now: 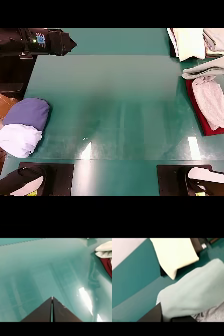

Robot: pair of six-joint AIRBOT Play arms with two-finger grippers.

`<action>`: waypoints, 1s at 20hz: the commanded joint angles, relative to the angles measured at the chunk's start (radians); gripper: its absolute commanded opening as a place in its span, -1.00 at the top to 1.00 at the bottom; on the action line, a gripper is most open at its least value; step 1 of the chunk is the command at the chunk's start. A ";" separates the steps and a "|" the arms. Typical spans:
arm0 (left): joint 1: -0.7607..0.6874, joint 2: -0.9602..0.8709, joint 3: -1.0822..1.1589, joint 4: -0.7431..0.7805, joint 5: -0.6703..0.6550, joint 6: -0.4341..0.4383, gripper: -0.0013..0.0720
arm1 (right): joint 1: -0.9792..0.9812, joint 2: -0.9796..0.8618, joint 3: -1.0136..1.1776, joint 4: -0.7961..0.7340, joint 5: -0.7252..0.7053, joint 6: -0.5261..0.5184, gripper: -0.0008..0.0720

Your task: Fold the shirts.

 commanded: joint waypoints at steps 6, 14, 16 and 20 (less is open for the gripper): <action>0.000 0.000 0.000 0.000 -0.013 0.003 0.89 | -0.002 0.138 0.000 -0.065 0.048 -0.014 0.92; 0.000 0.000 0.000 0.001 -0.050 0.004 0.89 | -0.093 0.178 -0.011 -0.405 0.355 0.110 0.92; 0.000 0.000 0.000 0.001 -0.048 0.005 0.89 | -0.119 0.178 -0.059 -0.468 0.396 0.110 0.91; 0.000 0.000 0.000 0.001 -0.050 0.011 0.89 | -0.179 0.177 -0.189 -0.514 0.449 0.110 -0.82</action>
